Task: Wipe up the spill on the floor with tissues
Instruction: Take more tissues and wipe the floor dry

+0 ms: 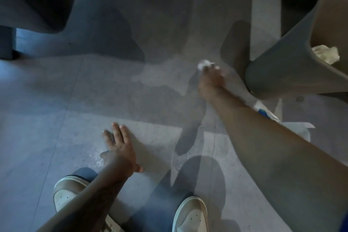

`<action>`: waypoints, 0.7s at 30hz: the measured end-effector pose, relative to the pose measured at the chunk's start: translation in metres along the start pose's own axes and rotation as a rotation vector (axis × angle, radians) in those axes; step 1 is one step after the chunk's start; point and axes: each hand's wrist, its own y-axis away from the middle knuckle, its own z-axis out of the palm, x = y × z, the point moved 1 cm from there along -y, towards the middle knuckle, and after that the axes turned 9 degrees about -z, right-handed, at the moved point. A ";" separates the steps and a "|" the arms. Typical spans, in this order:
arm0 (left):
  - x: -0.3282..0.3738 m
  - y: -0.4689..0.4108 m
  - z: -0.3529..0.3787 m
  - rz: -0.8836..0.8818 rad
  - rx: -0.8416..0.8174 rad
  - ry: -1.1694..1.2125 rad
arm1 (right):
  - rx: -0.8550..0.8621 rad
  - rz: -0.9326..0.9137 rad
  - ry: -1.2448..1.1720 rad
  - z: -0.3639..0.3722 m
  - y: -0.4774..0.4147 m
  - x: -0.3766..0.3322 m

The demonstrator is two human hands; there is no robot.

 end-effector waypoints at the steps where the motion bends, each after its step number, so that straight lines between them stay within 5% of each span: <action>1: 0.000 0.001 -0.001 0.005 -0.001 0.005 | -0.019 -0.126 0.006 0.007 0.014 -0.025; 4: -0.002 0.003 -0.002 0.017 0.004 0.016 | -0.159 -0.543 0.033 0.020 0.091 -0.089; 7: -0.003 0.004 -0.003 0.018 0.010 0.022 | -0.197 -0.852 0.092 0.024 0.126 -0.076; 14: -0.006 0.003 0.001 0.019 0.027 0.040 | -0.044 -0.248 0.172 -0.015 0.028 -0.004; 21: -0.017 0.004 0.008 0.060 0.082 0.127 | -0.178 -0.599 0.080 0.046 0.108 -0.149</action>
